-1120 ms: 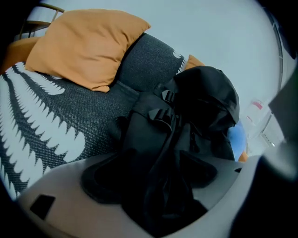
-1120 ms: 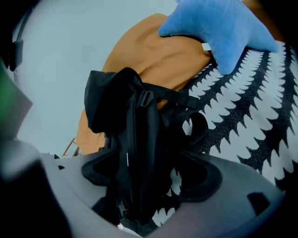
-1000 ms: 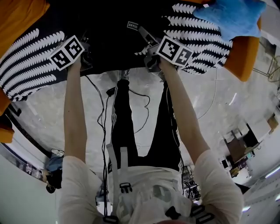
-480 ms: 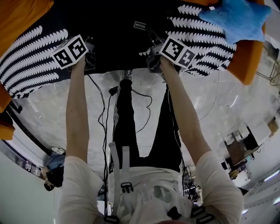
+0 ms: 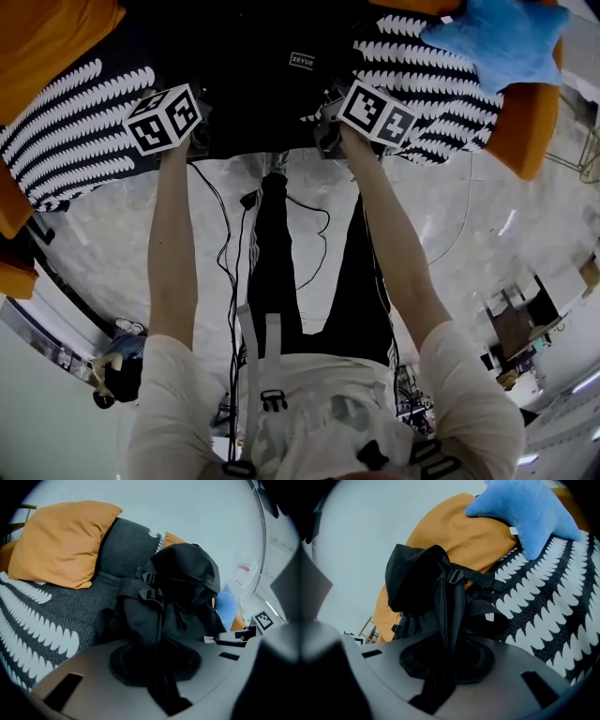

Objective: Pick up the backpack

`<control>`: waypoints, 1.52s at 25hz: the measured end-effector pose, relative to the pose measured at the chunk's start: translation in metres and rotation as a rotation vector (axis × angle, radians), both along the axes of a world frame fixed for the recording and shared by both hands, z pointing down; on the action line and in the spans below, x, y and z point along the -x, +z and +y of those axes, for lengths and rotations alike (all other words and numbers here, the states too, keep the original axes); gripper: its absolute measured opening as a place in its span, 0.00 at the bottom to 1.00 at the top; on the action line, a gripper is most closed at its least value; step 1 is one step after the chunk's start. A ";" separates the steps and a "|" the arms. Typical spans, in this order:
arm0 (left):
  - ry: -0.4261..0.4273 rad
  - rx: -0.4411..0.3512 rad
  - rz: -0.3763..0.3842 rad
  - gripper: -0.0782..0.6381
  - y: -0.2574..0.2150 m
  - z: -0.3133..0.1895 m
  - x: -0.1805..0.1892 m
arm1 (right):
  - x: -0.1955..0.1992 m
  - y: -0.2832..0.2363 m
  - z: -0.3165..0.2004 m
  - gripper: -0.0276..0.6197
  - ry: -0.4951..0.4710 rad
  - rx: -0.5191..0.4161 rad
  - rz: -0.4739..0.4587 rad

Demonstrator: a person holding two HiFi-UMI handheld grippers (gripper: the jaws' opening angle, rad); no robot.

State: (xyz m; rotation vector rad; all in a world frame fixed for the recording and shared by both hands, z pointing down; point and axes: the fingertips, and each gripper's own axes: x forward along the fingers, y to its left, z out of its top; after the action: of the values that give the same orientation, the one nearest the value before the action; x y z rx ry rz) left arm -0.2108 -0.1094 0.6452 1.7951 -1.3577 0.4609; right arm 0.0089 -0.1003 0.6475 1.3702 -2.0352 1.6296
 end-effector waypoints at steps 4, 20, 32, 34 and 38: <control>-0.004 -0.038 0.028 0.20 -0.025 -0.001 -0.005 | -0.004 -0.026 -0.007 0.17 -0.033 -0.044 0.015; 0.011 -0.288 -0.020 0.19 -0.255 -0.069 0.006 | 0.006 -0.239 -0.075 0.15 -0.009 -0.212 0.054; -0.004 -0.558 -0.072 0.19 -0.475 -0.056 -0.024 | -0.022 -0.447 -0.072 0.16 0.004 -0.456 0.091; -0.005 -0.607 -0.070 0.19 -0.506 -0.046 -0.030 | -0.029 -0.479 -0.062 0.16 0.010 -0.502 0.098; -0.012 -0.702 -0.100 0.19 -0.558 -0.018 -0.043 | -0.040 -0.534 -0.038 0.16 0.010 -0.580 0.113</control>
State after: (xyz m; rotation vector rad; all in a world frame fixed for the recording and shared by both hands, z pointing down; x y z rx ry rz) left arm -0.1683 -0.1274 0.0874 2.3370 -1.7385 0.0555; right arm 0.0488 -0.1384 0.1130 1.5897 -2.5424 0.9599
